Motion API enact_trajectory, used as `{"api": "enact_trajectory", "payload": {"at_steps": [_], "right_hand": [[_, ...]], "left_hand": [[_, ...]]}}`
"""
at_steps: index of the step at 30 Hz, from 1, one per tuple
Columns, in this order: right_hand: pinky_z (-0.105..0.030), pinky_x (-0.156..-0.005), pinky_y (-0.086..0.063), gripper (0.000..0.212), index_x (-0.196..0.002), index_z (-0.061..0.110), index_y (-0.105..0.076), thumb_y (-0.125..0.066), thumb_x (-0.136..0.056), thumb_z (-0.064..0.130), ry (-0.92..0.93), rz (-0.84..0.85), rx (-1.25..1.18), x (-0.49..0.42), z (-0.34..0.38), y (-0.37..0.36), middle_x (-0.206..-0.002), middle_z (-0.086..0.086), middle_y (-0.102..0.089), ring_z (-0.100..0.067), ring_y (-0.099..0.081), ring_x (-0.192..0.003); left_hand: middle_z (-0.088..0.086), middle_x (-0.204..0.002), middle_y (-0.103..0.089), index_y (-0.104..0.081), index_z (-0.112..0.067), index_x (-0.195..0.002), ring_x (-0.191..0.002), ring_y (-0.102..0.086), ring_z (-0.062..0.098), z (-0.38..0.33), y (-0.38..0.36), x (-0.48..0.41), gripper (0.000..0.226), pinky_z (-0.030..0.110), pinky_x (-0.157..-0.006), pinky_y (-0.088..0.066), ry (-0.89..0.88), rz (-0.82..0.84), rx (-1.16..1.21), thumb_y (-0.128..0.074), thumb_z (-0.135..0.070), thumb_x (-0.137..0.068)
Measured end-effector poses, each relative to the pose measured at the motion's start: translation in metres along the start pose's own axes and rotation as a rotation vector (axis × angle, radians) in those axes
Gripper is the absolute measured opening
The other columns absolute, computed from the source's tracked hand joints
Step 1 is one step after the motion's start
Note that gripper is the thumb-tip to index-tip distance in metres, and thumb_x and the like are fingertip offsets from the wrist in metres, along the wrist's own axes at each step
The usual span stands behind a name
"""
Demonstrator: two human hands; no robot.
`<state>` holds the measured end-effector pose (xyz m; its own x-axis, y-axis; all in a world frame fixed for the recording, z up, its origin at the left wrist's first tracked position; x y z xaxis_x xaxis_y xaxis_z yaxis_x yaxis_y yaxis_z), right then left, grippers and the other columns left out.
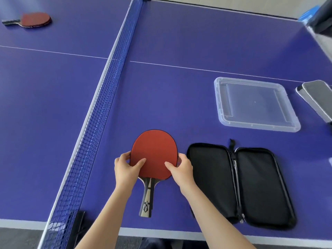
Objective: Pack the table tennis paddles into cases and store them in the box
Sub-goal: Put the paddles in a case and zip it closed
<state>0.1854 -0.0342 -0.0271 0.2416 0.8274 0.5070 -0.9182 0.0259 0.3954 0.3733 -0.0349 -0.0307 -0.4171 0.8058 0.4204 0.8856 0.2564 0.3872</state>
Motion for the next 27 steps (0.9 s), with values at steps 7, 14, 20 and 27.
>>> {"api": "enact_trajectory", "payload": {"at_steps": [7,14,20,27], "right_hand": [[-0.037,-0.091,-0.053,0.041,-0.121,0.018,-0.059,-0.071,-0.082,0.022,-0.015,-0.108,-0.083,0.002,-0.033,0.123,-0.116,-0.003,-0.061,-0.019,-0.060,-0.104],[-0.030,-0.082,-0.053,0.033,-0.110,0.015,-0.064,-0.074,-0.079,0.015,-0.046,-0.206,-0.086,-0.005,-0.089,0.250,-0.103,-0.002,-0.067,-0.019,-0.063,-0.098],[-0.019,-0.067,-0.049,0.032,-0.111,0.016,-0.064,-0.074,-0.080,0.020,-0.078,-0.203,0.006,-0.028,-0.138,0.339,-0.100,0.002,-0.065,-0.013,-0.061,-0.089],[-0.034,-0.082,-0.055,0.021,-0.102,0.014,-0.069,-0.072,-0.081,0.018,-0.083,-0.117,0.081,-0.058,-0.158,0.366,-0.090,0.004,-0.066,-0.020,-0.062,-0.097]], "left_hand": [[-0.003,-0.111,-0.044,-0.056,-0.017,-0.123,-0.105,-0.055,0.020,-0.036,-0.102,0.066,0.053,0.034,-0.086,-0.049,-0.050,0.059,-0.013,-0.079,-0.030,-0.077],[-0.002,-0.110,-0.047,-0.057,-0.015,-0.119,-0.099,-0.057,0.019,-0.049,-0.219,0.139,0.053,0.032,-0.083,-0.048,-0.063,0.110,-0.067,-0.080,-0.031,-0.074],[-0.002,-0.106,-0.045,-0.058,-0.014,-0.118,-0.104,-0.057,0.025,-0.049,-0.311,0.188,0.053,0.044,-0.093,-0.049,0.009,0.133,-0.095,-0.080,-0.032,-0.073],[0.002,-0.114,-0.049,-0.057,-0.013,-0.121,-0.106,-0.057,0.025,-0.044,-0.354,0.195,0.056,0.038,-0.087,-0.049,0.048,0.062,-0.169,-0.079,-0.034,-0.074]]}}
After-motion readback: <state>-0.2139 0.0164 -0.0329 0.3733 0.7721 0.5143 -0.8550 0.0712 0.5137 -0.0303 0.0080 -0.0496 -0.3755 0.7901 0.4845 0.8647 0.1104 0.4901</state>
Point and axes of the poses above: each hand's wrist, its own x-axis away from the middle knuckle, its own y-axis out of the back of the hand, z = x × y, the point moved 3 cm from there along -x, towards the middle knuckle
